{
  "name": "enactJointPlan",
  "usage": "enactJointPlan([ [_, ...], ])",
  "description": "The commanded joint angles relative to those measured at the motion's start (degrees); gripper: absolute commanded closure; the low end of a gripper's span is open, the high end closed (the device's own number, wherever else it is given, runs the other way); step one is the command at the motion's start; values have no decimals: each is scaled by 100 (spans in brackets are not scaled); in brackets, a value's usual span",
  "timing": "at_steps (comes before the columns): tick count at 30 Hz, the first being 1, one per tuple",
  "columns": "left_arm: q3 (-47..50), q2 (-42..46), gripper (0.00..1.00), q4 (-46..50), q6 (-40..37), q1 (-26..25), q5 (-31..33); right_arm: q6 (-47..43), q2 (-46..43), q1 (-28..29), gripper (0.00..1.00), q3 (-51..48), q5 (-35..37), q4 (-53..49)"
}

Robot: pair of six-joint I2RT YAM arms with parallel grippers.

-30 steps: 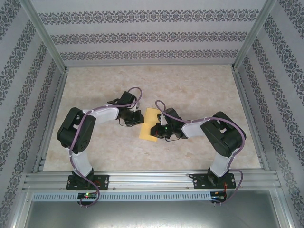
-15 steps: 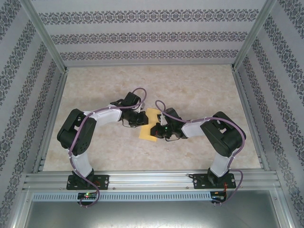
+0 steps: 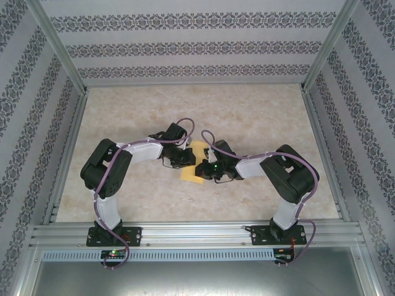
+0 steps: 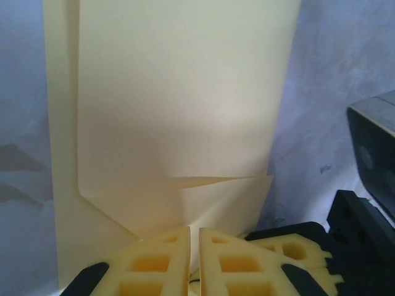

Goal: Fold a paper plane with a square sheet of paper (pick it up from the middle)
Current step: Fold the triangle a second time at the center of the table.

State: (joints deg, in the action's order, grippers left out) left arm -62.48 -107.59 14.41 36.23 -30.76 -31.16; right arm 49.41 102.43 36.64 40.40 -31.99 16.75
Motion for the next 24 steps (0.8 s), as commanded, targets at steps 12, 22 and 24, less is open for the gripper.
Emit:
enactJointPlan([
  [12,122,-393,89,97,43,-42,399,-113,107,113,100,5,342,-867],
  [22,122,-420,89,64,68,-44,404,-262,-423,106,100,150,435,-1184],
  [24,123,-422,89,61,75,-44,392,-312,-584,101,99,185,424,-1251],
])
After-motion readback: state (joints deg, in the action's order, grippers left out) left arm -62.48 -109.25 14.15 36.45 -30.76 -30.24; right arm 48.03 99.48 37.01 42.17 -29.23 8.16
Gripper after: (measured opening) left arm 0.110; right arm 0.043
